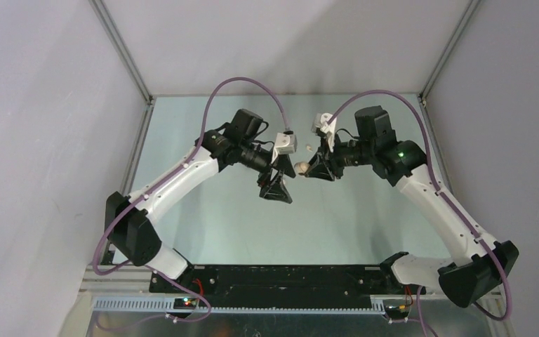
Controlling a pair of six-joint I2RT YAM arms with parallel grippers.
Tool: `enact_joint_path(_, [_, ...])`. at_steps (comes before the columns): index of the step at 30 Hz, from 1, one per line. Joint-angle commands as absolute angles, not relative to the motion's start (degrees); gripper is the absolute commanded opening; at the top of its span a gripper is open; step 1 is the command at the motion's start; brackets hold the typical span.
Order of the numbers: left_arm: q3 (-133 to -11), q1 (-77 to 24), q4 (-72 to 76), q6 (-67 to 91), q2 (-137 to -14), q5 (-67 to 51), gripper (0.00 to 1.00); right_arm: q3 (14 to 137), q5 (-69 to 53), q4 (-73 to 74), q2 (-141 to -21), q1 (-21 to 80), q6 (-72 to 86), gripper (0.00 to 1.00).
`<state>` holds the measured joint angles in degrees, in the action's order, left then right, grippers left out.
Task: Insert the wireless bluetooth earbuds into the charging case
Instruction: Pass from the right arm to the left
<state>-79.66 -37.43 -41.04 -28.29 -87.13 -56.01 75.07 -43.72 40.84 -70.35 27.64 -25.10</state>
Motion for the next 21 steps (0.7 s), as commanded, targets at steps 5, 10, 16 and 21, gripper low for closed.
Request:
enact_joint_path(5, [-81.72,-39.20,-44.39,-31.84,-85.76,-68.36,0.99,73.78,-51.55,34.67,-68.30,29.07,-20.47,0.28])
enact_joint_path(10, [-80.67,-40.66,-37.11,-23.70,-85.08,-65.72,0.99,68.71,-53.51,28.35,-65.48,29.71,-17.02,0.29])
enact_joint_path(16, [-78.31,-40.90,-29.75,-16.47,-84.58,-61.15,0.95,65.95,-55.32,24.62,-64.09,27.69,-14.31,0.29])
enact_joint_path(21, [-78.45,-40.92,-30.34,-16.65,-84.29,-62.95,0.86,64.23,-58.76,22.99,-63.20,24.41,-12.99,0.29])
